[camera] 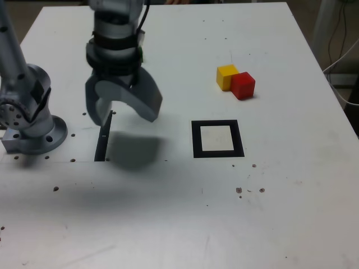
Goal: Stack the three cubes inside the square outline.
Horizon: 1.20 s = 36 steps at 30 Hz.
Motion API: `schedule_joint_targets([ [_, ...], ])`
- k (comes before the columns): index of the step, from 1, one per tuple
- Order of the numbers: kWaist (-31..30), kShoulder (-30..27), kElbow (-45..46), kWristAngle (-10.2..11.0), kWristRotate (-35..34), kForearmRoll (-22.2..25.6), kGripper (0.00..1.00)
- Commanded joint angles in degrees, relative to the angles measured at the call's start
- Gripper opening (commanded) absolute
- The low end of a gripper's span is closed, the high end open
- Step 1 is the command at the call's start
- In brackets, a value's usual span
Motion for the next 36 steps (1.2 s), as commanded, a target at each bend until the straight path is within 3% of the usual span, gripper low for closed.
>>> schedule_joint_targets([
  [1, 0.0, 0.7, -1.6, 0.1, 0.1, 0.9, 0.99],
  [15, 2.9, 7.1, -15.5, 1.6, 1.4, 9.4, 0.99],
  [36, 10.0, 17.5, -35.4, 0.8, 3.4, 18.3, 0.99],
])
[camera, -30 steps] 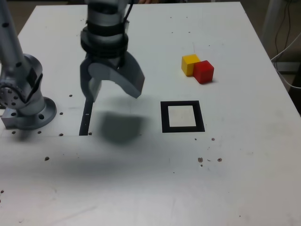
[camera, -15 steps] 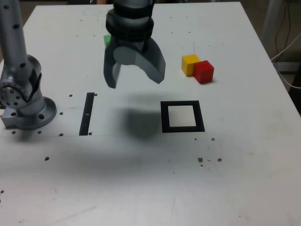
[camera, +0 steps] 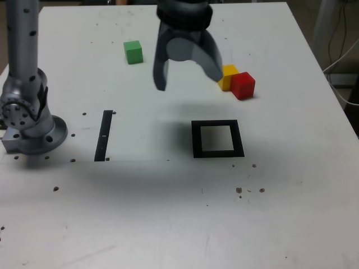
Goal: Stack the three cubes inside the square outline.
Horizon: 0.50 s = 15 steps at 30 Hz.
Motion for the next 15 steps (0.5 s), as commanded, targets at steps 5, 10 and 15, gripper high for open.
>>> schedule_joint_targets([
  [5, 2.0, 4.0, -5.6, -1.4, -0.1, 1.8, 0.99],
  [10, 3.8, 7.7, -11.1, -2.5, -1.0, 2.7, 0.99],
  [15, 5.3, 10.7, -16.0, -2.8, -2.5, 3.9, 0.99],
])
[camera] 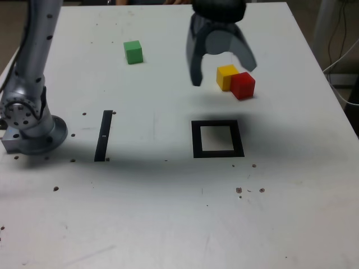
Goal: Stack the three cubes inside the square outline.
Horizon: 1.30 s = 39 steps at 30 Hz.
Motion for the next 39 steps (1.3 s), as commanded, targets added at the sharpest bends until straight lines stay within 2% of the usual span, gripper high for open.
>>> schedule_joint_targets([
  [1, 0.7, 1.4, -2.0, 0.0, -0.9, 0.8, 0.99],
  [15, 3.5, 10.1, -14.1, -0.1, -2.9, 4.5, 0.99],
  [31, 5.7, 17.3, -17.8, -0.8, -3.1, 4.5, 0.98],
  [39, 6.2, 20.1, -19.6, -2.2, -3.0, 4.4, 0.96],
])
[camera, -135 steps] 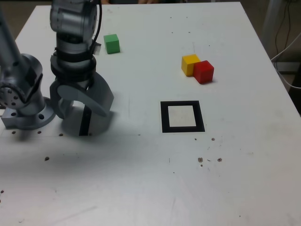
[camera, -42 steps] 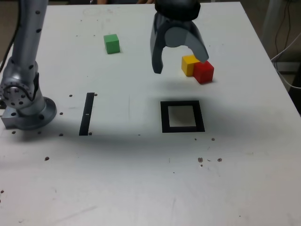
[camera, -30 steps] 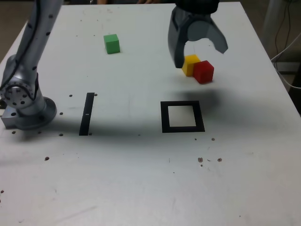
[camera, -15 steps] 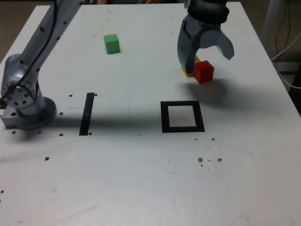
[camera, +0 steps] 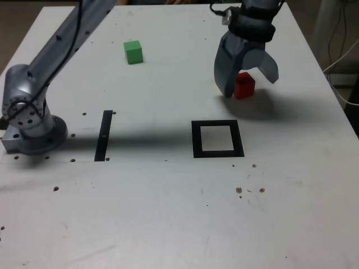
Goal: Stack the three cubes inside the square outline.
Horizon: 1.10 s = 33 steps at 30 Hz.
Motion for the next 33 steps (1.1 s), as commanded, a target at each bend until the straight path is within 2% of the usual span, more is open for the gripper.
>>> schedule_joint_targets([
  [1, 0.2, 1.1, -0.7, -0.5, 0.0, 0.3, 0.96],
  [12, 1.1, 3.3, -2.4, -1.3, -0.2, 0.8, 0.85],
  [26, 1.2, 3.4, -3.0, -0.5, -2.0, 2.1, 0.40],
  [29, 1.1, 3.3, -3.1, -0.3, -2.0, 1.9, 0.34],
  [33, 0.9, 3.3, -3.1, -0.4, -1.9, 1.8, 0.33],
])
